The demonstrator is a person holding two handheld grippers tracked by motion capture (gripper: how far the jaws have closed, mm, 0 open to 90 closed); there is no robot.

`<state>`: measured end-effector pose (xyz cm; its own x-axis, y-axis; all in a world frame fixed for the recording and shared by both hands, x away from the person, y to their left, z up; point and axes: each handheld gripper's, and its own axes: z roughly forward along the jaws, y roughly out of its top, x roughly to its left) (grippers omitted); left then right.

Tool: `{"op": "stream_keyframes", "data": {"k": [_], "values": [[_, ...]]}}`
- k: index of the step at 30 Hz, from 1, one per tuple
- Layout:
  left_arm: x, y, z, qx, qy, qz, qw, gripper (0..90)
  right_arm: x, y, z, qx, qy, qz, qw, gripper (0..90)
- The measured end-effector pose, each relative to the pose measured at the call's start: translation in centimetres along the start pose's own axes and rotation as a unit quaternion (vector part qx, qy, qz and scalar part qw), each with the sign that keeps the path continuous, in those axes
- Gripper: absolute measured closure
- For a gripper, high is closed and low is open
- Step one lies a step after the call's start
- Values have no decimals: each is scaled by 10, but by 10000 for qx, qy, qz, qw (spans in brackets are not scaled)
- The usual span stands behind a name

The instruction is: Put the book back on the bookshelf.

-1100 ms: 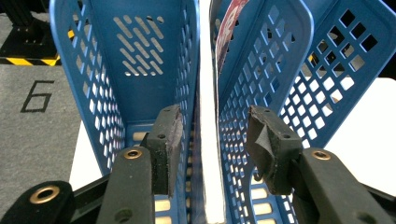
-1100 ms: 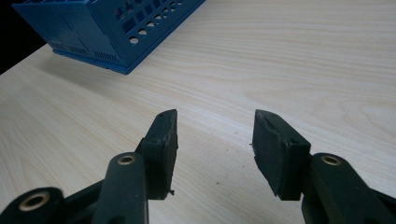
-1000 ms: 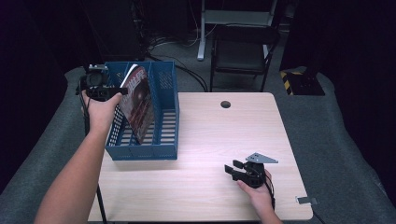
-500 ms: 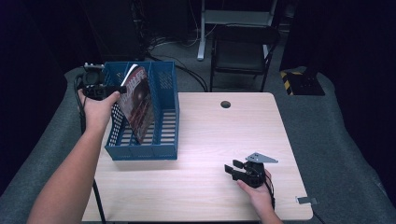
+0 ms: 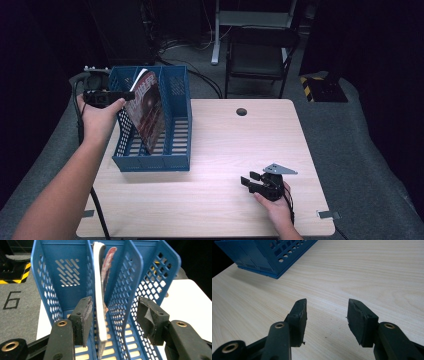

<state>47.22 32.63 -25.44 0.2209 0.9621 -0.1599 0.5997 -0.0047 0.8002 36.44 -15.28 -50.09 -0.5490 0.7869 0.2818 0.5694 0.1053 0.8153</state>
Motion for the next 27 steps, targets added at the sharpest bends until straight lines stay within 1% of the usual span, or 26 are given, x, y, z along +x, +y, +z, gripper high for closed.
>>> {"op": "stream_keyframes", "data": {"k": [1,2,4,5,8,12,13,14,16,19,24,26,27], "values": [[0,0,0,0,0,0,10000,462,0,0,0,0,0,0,10000,500],[-2,0,-4,1,-22,80,10000,462,0,0,1,-6,-3,-21,10000,498],[-3,-1,-6,-19,-25,112,9999,462,1,0,1,10,3,-12,10000,497],[-4,-1,-9,-7,-68,135,9999,461,1,0,1,40,-20,-50,10000,495],[-7,-3,-14,30,-161,187,9997,460,2,0,0,1,-10,-23,10000,494],[-12,-4,-20,60,-224,310,9993,459,3,1,-1,-21,-11,-27,10000,493],[-16,-5,-23,52,-247,369,9990,460,3,1,-1,-9,-16,-18,10000,492],[-16,-5,-23,52,-247,369,9990,459,3,1,-1,-9,-16,-18,10000,492],[-20,-5,-27,126,-336,490,9982,459,3,1,0,3,-17,-47,10000,492],[-28,-6,-31,132,-412,663,9969,458,2,0,0,11,-29,-30,10000,492],[-41,-9,-40,183,-617,866,9942,457,1,1,-1,-12,-15,-22,10000,491],[-46,-10,-43,189,-725,935,9928,457,2,1,-1,-6,-17,-24,10000,491],[-52,-12,-45,189,-807,967,9918,457,3,1,-1,-5,-22,-9,10000,491]]}}
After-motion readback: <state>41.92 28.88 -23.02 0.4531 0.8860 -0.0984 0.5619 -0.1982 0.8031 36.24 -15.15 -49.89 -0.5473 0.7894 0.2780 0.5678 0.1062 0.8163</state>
